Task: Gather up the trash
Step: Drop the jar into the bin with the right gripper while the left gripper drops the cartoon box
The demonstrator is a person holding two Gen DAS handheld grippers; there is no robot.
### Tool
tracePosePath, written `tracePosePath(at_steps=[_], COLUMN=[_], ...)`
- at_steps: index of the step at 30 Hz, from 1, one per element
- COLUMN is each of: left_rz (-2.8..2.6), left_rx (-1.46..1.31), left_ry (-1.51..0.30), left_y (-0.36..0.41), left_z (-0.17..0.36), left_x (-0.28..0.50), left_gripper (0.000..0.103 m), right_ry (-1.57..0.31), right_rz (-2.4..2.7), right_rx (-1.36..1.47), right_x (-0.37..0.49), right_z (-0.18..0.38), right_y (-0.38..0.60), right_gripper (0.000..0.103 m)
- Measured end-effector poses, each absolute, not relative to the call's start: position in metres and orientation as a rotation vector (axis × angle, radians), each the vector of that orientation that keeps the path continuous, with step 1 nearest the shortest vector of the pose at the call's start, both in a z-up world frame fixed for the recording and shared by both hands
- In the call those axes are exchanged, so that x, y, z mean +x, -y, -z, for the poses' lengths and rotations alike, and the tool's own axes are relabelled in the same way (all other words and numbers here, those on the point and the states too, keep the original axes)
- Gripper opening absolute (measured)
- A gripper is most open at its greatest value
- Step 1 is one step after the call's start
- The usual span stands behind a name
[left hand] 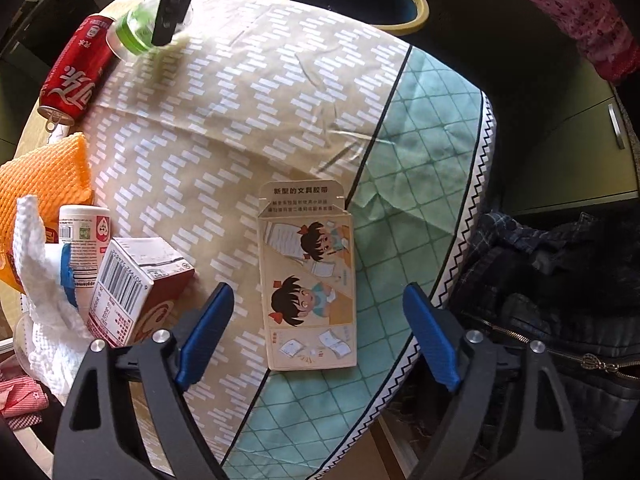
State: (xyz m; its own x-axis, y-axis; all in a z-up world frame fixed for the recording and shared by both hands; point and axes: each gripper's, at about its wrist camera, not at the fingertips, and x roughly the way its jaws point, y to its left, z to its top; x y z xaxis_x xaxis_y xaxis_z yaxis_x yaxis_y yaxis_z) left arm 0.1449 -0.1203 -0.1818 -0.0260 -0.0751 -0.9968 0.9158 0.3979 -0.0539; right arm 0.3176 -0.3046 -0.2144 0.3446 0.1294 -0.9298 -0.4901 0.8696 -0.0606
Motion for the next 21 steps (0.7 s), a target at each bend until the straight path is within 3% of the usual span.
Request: tracePosePath(at_steps=[9,15,18,21], left_rz=[0.880,0.836,0.837,0.832], left_rx=[0.889,0.875,0.861,0.848], left_ry=[-1.391,-1.403,-1.391,-1.389], left_y=[0.128,0.128,0.125,0.125], left_z=[0.213,0.222,0.219,0.217], left_x=[0.133,0.131,0.131,0.131], left_gripper=[0.082,0.070,0.058,0.056], right_ry=[-1.162,-1.235,-1.262,-1.284], right_rz=[-0.224,-0.080,-0.029,0.003], right_rx=[-0.196,-0.084,-0.029,0.007], right_x=[0.250,0.210,0.198,0.193], right_z=[0.194,0.220,0.234,0.246], right_y=[0.410,0.484,0.511,0.526], right_gripper=[0.050,0.050,0.050,0.050])
